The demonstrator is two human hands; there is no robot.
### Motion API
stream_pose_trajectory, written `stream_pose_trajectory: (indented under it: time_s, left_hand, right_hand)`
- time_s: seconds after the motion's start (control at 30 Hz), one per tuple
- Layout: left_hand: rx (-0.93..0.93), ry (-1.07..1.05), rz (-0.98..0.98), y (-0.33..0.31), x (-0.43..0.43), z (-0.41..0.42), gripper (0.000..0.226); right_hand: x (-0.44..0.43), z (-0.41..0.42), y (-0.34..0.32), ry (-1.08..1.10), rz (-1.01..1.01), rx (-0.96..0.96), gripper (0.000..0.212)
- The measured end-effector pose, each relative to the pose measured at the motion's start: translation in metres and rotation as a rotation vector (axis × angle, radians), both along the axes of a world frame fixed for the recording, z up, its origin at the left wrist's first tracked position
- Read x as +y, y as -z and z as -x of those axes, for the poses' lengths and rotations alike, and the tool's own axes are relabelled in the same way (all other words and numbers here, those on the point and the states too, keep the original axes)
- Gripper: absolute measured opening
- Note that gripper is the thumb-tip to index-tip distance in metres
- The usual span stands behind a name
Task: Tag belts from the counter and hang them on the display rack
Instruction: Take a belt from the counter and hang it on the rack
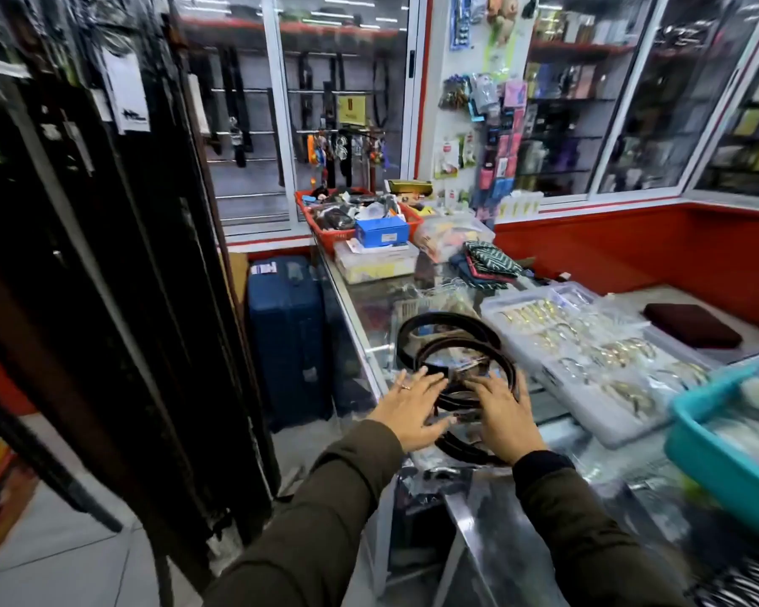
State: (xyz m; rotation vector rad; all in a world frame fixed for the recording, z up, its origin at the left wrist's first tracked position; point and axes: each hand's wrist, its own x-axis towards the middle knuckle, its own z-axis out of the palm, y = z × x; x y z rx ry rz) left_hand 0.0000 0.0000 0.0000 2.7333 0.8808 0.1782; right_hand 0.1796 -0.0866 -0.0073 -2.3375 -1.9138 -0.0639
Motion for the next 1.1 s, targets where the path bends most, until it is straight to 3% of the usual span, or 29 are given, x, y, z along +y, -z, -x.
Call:
stream_pose_trajectory:
  time_s: [0.1,0.2,0.4,0.57,0.77,0.93,1.1]
  left_hand:
    - [0.126,0.014,0.000,0.006,-0.001,-0.012,0.078]
    - [0.172,-0.003,-0.023,0.009,-0.003,-0.024,0.074]
    - [0.219,-0.055,-0.206,0.004,-0.008,-0.043,0.042]
    - [0.118,-0.099,-0.247,0.005,-0.009,-0.041,0.034]
    - [-0.048,-0.107,-0.326,-0.013,-0.007,-0.018,0.036]
    - [-0.201,-0.114,-0.419,-0.042,-0.003,0.034,0.035]
    - [-0.391,-0.236,-0.554,-0.065,-0.002,0.101,0.028]
  right_hand:
    - [0.001,-0.011,0.003,0.012,0.112,0.075,0.053]
    - [0.006,-0.014,0.001,0.015,0.120,0.124,0.053]
    - [0.010,-0.018,-0.001,-0.043,0.135,0.060,0.041]
    - [0.002,-0.018,-0.013,-0.042,0.032,0.126,0.033]
    - [0.001,-0.002,-0.044,-0.094,-0.100,0.050,0.030]
    - [0.013,0.033,-0.074,-0.219,-0.193,0.017,0.032]
    - [0.035,0.077,-0.093,-0.423,-0.214,0.149,0.034]
